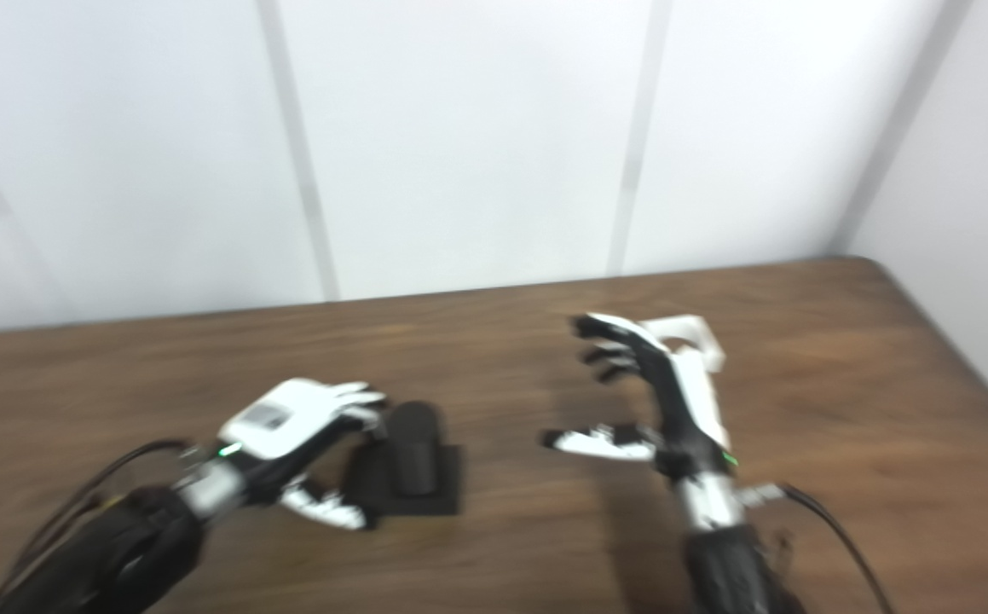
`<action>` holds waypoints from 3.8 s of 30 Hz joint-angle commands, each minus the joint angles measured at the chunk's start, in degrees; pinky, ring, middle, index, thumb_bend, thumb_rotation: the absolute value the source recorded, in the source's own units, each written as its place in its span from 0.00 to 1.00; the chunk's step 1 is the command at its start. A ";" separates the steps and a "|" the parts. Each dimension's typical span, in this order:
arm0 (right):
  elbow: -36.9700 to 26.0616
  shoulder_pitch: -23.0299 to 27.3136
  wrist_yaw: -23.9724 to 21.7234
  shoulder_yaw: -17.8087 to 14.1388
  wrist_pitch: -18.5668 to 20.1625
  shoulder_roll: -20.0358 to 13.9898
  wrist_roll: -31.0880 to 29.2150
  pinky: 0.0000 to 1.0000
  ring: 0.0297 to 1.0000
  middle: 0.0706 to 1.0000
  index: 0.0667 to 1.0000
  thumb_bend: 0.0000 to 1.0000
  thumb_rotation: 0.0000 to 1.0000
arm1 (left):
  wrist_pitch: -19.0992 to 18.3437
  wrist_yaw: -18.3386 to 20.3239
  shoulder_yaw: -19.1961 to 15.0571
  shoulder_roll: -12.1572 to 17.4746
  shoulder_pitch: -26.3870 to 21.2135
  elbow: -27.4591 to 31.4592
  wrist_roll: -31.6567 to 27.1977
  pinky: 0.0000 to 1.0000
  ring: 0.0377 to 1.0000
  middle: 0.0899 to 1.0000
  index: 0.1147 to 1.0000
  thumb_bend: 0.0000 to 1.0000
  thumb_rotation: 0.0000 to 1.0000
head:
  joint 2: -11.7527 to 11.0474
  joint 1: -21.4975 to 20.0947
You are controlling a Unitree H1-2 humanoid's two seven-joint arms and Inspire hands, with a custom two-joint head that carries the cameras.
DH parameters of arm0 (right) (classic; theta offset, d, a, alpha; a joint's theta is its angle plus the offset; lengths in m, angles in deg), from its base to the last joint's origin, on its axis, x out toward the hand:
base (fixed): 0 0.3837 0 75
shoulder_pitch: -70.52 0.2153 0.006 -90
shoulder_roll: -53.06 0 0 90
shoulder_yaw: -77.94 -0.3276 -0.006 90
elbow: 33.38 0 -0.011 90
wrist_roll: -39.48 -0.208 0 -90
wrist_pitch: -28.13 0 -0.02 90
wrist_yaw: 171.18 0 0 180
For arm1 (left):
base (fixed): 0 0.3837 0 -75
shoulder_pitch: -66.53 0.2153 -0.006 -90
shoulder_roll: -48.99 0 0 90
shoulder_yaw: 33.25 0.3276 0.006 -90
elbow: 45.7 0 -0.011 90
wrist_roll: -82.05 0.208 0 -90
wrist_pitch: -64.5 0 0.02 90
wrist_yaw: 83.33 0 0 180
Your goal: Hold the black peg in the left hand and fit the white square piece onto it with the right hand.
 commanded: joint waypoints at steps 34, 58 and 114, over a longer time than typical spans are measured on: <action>15.21 31.50 -41.19 13.65 25.46 -33.29 28.16 0.88 0.96 0.99 0.91 1.00 0.26 | 6.83 -0.90 -0.85 4.52 6.79 -4.70 4.42 0.83 0.91 0.87 0.42 0.52 0.07 | -8.38 -12.60; 31.15 36.07 -34.96 22.16 25.43 -28.51 29.68 0.92 0.94 0.95 0.90 0.93 0.20 | 7.74 -1.32 -1.56 4.59 7.55 -4.86 3.87 0.84 0.92 0.88 0.42 0.52 0.07 | -7.91 -11.75; 26.56 29.98 -12.93 20.50 12.63 -27.86 26.88 0.89 0.87 0.82 0.44 0.52 0.13 | 6.31 2.00 -3.69 4.57 8.93 1.66 3.03 0.78 0.86 0.83 0.42 0.52 0.07 | -1.73 -2.50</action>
